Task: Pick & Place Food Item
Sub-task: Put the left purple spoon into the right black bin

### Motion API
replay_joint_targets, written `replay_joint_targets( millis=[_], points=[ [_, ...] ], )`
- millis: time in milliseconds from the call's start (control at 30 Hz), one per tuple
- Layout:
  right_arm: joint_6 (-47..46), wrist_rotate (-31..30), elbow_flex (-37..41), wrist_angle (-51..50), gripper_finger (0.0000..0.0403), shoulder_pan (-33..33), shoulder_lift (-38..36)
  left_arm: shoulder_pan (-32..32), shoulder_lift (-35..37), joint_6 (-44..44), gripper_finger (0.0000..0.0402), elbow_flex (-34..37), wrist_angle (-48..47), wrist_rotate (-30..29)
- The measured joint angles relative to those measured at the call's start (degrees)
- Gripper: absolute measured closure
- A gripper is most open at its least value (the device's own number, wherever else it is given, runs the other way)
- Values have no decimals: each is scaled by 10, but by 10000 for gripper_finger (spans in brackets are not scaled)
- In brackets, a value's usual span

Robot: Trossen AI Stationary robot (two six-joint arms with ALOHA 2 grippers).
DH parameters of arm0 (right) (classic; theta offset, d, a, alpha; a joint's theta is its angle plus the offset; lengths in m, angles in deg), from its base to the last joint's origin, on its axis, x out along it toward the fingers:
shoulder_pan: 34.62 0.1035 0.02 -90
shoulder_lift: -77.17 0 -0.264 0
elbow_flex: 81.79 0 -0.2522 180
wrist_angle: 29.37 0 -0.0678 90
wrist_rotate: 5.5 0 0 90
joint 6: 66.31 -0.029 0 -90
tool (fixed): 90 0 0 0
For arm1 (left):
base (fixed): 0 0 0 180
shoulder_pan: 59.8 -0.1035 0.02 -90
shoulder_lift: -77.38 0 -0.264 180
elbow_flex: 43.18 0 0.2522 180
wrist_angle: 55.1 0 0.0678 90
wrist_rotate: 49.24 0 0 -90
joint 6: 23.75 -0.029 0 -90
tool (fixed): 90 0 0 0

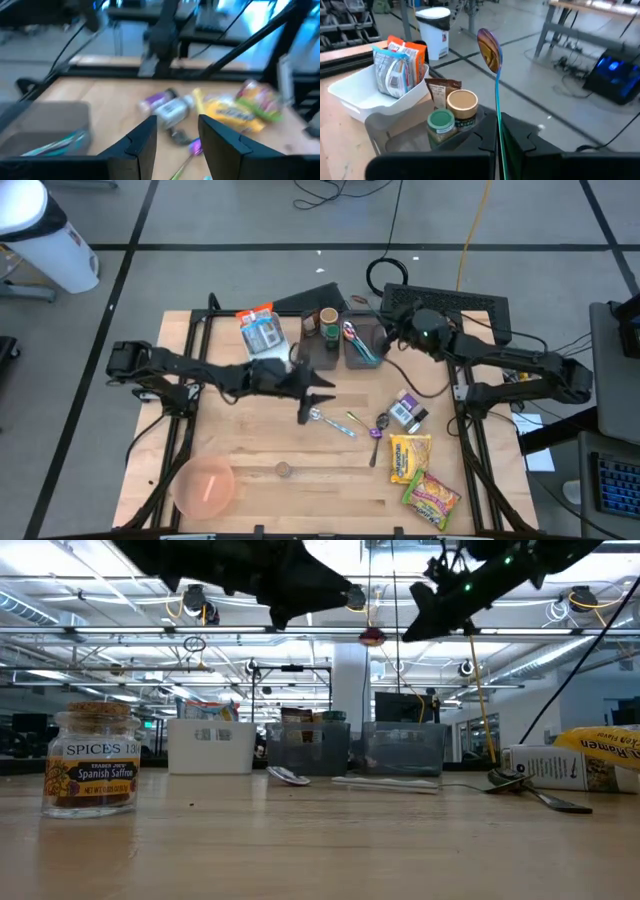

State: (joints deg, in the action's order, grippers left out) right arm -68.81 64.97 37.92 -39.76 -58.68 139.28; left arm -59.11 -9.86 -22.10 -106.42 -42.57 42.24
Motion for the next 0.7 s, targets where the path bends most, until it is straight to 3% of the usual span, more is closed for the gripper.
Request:
replay_joint_targets(
  millis=[167, 467, 600, 700],
  points=[
    [-35, 67, 0, 11, 403, -51, 49, 22, -5, 8, 250, 55, 105, -5],
    [-59, 97, 0, 18, 403, -85, 145, 36, -5, 31, 249, 58, 96, -88],
    [-73, 173, 1, 59, 403, -76, 157, 30, -5, 45, 249, 58, 73, -158],
    [-69, 184, 1, 88, 403, -56, 151, 16, -5, 46, 249, 58, 63, -189]
  ],
)
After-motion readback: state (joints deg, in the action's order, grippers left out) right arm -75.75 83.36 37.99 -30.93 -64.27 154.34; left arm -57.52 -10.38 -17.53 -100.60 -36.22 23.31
